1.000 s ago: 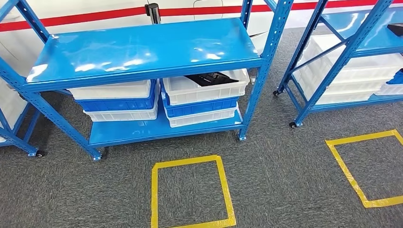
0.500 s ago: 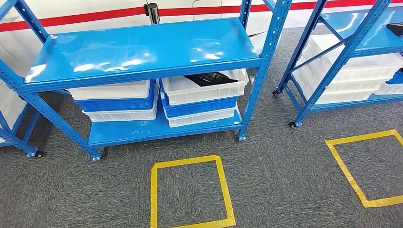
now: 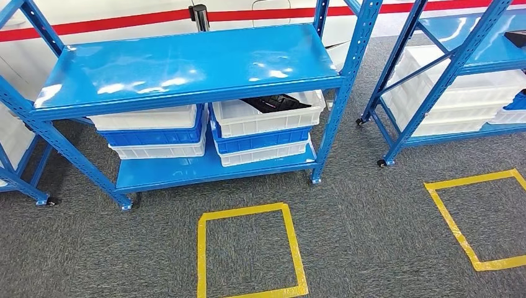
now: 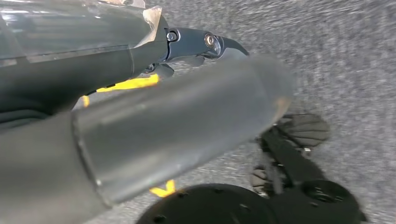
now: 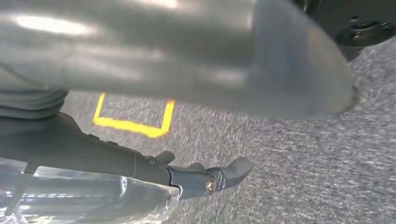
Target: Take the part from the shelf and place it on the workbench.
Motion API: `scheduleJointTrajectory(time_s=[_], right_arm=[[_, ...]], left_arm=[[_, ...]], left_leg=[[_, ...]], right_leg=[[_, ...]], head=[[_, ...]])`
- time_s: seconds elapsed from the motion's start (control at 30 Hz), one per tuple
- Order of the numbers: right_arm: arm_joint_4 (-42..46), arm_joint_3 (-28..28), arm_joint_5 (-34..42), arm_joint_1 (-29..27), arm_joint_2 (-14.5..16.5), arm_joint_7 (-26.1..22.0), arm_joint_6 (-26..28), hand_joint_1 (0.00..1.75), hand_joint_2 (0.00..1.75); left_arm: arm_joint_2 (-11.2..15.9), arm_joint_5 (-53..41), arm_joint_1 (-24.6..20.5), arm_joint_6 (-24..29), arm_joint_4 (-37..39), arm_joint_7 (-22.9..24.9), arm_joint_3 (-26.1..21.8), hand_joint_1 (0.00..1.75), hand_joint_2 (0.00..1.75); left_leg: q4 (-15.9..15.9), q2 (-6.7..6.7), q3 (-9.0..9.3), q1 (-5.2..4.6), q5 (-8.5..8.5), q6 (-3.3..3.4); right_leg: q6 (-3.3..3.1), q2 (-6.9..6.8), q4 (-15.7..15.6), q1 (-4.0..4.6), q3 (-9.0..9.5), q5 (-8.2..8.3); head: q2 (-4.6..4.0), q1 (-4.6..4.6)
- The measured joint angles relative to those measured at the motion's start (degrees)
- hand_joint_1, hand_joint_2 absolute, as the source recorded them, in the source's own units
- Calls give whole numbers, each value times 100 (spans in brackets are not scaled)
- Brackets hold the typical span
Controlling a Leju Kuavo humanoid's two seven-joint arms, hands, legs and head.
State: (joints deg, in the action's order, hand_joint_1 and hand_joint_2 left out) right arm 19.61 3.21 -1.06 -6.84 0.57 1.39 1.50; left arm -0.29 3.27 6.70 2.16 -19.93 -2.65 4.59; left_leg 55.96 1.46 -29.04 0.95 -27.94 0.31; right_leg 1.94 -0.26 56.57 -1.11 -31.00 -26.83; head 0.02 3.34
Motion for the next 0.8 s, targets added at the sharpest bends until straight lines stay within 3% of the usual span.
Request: scheduleJointTrajectory(time_s=[0.33,0.8], right_arm=[[166,-161,106,-106,-38,-121,-145,0,0],[191,-189,106,-119,-42,-121,-146,0,0]], left_arm=[[9,-322,117,-205,-161,250,-356,0,0],[11,-322,129,-208,-190,250,-387,0,0]], left_leg=[[0,0,1,1,0,0],[0,0,1,0,0,0]], right_leg=[[0,0,0,0,1,0],[0,0,0,0,1,0]], head=[[0,0],[0,0]])
